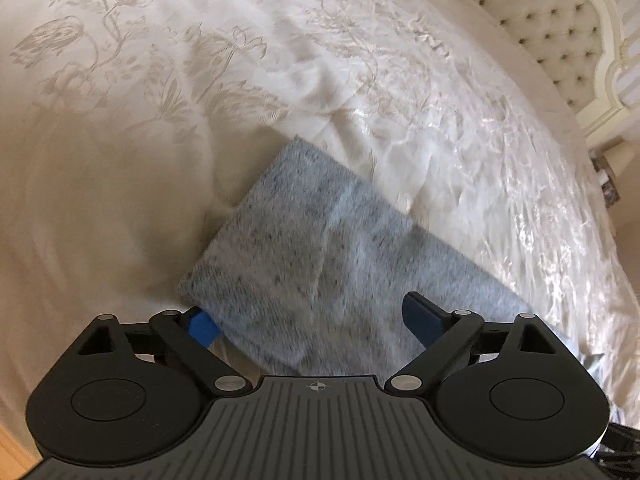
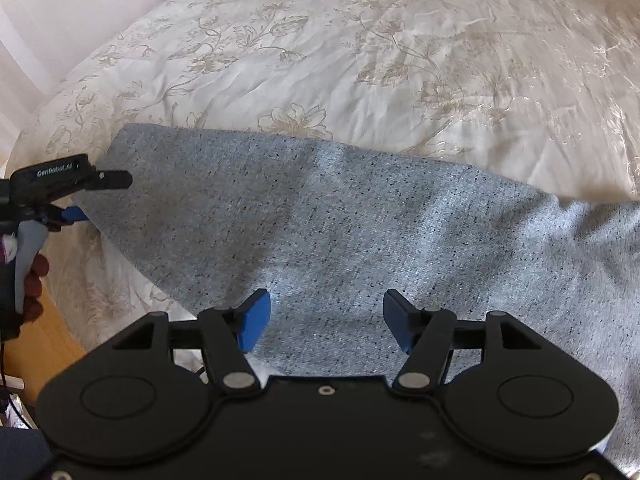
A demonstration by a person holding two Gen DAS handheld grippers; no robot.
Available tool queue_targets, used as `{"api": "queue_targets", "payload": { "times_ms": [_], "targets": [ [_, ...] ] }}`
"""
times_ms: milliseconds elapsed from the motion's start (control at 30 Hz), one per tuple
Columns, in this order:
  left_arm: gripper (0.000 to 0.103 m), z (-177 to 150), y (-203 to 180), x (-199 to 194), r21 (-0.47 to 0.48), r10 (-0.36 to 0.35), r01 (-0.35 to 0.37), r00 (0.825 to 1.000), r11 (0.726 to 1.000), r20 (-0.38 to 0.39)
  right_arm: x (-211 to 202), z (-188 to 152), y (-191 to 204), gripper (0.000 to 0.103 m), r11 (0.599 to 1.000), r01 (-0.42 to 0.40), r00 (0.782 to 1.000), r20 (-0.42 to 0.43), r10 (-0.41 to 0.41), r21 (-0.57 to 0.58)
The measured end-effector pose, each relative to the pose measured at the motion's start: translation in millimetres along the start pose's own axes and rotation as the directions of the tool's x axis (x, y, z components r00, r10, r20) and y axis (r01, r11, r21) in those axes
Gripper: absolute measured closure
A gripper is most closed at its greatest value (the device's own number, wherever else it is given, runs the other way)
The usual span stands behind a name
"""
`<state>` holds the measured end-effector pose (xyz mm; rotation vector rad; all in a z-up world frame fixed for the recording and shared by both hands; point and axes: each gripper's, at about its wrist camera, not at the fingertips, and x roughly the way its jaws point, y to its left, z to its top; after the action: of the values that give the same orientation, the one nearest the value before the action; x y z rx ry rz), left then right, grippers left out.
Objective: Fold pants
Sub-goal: 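Grasp the folded pants end with the left gripper and lift it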
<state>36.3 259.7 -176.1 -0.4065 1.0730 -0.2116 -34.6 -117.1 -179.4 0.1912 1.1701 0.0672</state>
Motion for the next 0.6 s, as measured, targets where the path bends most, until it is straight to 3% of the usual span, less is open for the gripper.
{"api": "queue_targets", "payload": {
  "times_ms": [167, 300, 367, 500, 533, 600],
  "targets": [
    [0.011, 8.2, 0.7, 3.7, 0.021, -0.018, 0.018, 1.0, 1.0, -0.013, 2.7, 4.9, 3.8, 0.037, 1.0, -0.013, 1.0, -0.002, 0.014, 0.016],
    [0.023, 8.7, -0.4, 1.3, 0.024, 0.018, -0.017, 0.999, 1.0, -0.027, 9.2, 13.5, 4.4, 0.036, 0.995, -0.054, 0.999, 0.006, 0.053, 0.087],
    [0.024, 10.5, 0.6, 1.7, 0.01, 0.029, -0.028, 0.999, 1.0, -0.043, 13.2, 20.0, 4.0, 0.021, 0.986, -0.075, 0.997, 0.016, 0.073, 0.15],
    [0.025, 17.7, 0.6, 4.6, 0.009, 0.023, -0.022, 0.997, 1.0, -0.077, 23.7, 38.3, 13.8, 0.016, 0.982, 0.018, 1.0, -0.008, -0.017, 0.191],
    [0.029, 18.5, 0.9, 4.5, 0.009, 0.022, -0.022, 0.997, 1.0, -0.075, 26.9, 43.7, 18.7, 0.016, 0.983, 0.055, 0.998, -0.02, -0.052, 0.174],
    [0.051, 19.3, 1.1, 3.5, 0.009, 0.049, -0.049, 0.996, 0.999, -0.069, 29.0, 50.4, 23.9, 0.017, 0.986, 0.054, 0.999, -0.008, -0.053, 0.157]
  ]
}}
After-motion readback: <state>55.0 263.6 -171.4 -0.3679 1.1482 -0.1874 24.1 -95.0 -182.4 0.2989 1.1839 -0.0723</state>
